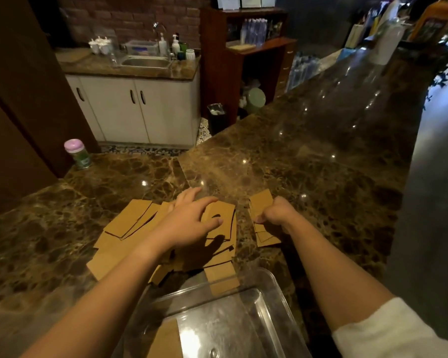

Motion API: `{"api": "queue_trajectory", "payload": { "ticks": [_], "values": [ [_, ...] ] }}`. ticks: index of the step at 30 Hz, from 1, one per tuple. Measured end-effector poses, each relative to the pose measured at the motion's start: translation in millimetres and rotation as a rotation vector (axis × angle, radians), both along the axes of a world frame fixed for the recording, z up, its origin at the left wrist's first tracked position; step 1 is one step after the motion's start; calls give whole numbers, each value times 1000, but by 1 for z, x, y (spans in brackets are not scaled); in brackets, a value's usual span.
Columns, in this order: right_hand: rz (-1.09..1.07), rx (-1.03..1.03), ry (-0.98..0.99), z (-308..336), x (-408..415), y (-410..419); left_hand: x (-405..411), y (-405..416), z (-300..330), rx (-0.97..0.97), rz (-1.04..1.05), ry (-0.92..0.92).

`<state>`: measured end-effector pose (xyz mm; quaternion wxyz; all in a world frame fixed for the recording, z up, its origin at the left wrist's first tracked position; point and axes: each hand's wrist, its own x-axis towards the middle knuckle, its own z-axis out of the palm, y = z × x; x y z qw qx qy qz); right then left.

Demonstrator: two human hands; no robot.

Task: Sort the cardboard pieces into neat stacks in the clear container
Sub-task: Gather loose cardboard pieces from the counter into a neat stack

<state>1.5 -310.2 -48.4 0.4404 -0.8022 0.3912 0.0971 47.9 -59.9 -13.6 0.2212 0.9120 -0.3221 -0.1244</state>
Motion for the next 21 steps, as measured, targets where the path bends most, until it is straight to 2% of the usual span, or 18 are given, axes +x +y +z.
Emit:
{"api": "queue_trajectory", "payload": {
  "ticks": [4,7,11,14,17,21],
  "values": [
    [23,4,-123,13,-1,6,1,-7,3,-153,29,35],
    [-106,186,-372,51,1,18,1,-6,15,-330,75,109],
    [-67,541,-607,111,-3,51,-10,-6,50,-779,292,406],
    [67,679,-697,147,-10,85,-19,0,80,-1063,395,682],
    [190,687,-791,171,-20,117,-30,14,106,-1296,348,983],
    [271,611,-890,184,-33,142,-42,33,125,-1429,280,1094]
  ]
}}
